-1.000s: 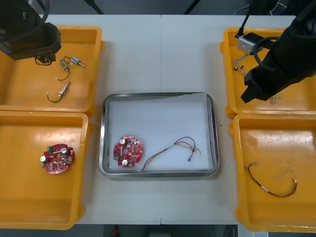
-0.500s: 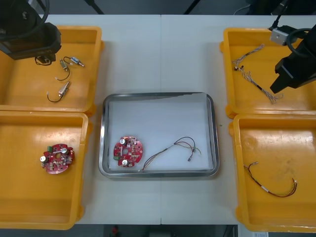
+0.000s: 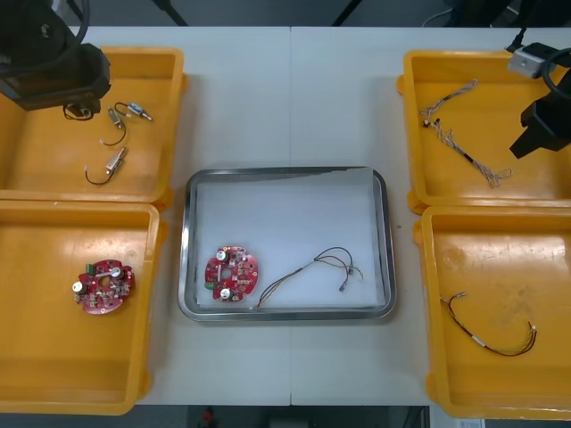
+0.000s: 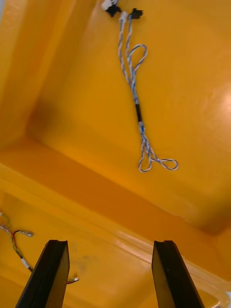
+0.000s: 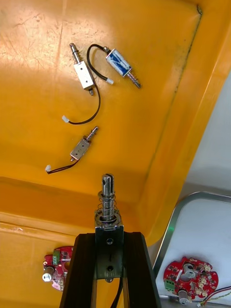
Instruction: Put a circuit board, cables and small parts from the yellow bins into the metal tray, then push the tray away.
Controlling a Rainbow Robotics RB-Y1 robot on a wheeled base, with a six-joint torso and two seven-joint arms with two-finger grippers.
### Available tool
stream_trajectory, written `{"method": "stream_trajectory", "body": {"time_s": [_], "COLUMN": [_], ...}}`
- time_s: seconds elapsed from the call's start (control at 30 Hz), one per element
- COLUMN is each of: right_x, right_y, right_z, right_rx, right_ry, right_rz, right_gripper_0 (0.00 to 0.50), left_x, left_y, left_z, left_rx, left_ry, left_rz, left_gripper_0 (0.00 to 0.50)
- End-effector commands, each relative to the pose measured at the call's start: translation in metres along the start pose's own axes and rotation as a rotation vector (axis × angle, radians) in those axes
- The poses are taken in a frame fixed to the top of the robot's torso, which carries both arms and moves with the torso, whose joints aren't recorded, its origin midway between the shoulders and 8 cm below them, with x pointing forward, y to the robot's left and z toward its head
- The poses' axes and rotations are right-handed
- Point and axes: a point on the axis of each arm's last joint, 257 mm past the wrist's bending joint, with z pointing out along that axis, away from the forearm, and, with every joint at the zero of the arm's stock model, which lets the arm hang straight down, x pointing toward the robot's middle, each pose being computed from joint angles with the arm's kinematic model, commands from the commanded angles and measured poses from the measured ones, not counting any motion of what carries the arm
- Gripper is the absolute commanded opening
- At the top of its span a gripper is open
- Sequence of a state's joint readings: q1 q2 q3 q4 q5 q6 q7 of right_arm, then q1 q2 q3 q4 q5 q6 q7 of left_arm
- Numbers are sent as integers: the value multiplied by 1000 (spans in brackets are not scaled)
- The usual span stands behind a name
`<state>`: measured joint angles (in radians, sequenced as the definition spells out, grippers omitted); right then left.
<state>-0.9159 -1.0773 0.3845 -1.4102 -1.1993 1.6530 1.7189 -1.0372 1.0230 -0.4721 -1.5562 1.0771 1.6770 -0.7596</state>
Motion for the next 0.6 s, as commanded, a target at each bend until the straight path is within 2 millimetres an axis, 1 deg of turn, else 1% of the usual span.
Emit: {"method": "stream_trajectory", "body": {"time_s": [0.03,0.2,0.23,0.33,0.5,0.53,0.6], "right_x": [-31,-44,-44,-56,-71,-71,-78], "right_y": [-22,-32,-32,-37,-34,-34,-34], "right_z": [-21,-11,-11,-5,15,15,27], "right_rx": [49,55,55,57,31,31,25], "right_ry": [-85,-106,-106,-125,-159,-159,-179], "right_rz": [-54,-76,-76,-77,-56,-56,-51], "right_gripper_0": [500,500,500,500,500,500,500], "left_x": [-6,-6,-6,-1,12,12,22], "left_y": [16,12,12,3,-18,-18,-30], "left_z": [0,-1,-1,-1,-1,-1,-2], "left_rx": [-24,-14,-14,-1,10,10,-1], "left_ry": [-27,-27,-27,-19,-9,-9,-10], "left_rz": [-61,-59,-59,-49,-57,-57,-66], "left_gripper_0": [0,0,0,0,0,0,0]}}
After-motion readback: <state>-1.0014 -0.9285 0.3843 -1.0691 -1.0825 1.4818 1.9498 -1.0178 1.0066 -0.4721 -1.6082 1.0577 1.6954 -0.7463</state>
